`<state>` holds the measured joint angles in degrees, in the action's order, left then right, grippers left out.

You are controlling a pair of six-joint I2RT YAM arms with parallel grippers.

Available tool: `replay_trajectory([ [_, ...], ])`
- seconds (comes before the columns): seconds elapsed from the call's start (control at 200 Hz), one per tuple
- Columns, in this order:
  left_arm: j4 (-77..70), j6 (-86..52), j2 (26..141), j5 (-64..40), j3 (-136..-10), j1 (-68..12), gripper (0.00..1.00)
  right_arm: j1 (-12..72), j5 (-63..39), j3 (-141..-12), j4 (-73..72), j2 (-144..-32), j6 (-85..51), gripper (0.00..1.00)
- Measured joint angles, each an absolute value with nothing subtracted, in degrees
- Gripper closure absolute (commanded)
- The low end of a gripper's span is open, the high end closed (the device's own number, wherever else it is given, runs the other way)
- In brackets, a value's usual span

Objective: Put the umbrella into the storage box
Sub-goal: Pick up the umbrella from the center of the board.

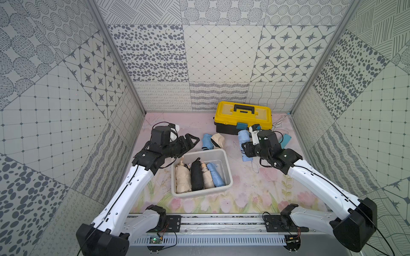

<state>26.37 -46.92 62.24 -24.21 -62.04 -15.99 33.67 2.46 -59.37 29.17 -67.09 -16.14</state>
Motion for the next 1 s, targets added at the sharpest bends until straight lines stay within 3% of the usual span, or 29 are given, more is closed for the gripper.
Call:
replay_trajectory([
  [0.14, 22.59, -48.23, 64.69, -26.94, -63.83, -19.11, 0.01, 37.74, -2.68, -64.29, 31.40, -67.40, -9.23, 0.82],
  [0.485, 15.92, -50.17, 67.85, -34.76, -64.66, -20.95, 0.01, 45.78, -12.47, -73.12, 34.11, -73.91, -0.05, 0.83],
  [0.54, 15.03, -50.61, 68.31, -36.18, -64.62, -20.97, 0.06, 46.35, -13.63, -74.02, 34.70, -74.89, 0.62, 0.83],
  [0.65, 13.17, -50.98, 69.25, -38.81, -64.60, -20.95, 0.24, 46.81, -15.57, -75.70, 35.59, -76.27, 1.13, 0.83],
  [0.86, 10.70, -51.40, 70.94, -44.45, -64.58, -20.95, 0.24, 46.81, -18.09, -77.10, 36.16, -76.53, 1.02, 0.84],
  [1.001, 10.57, -51.18, 71.35, -46.72, -64.66, -20.88, 0.31, 46.78, -18.87, -77.19, 36.45, -76.75, 0.86, 0.84],
])
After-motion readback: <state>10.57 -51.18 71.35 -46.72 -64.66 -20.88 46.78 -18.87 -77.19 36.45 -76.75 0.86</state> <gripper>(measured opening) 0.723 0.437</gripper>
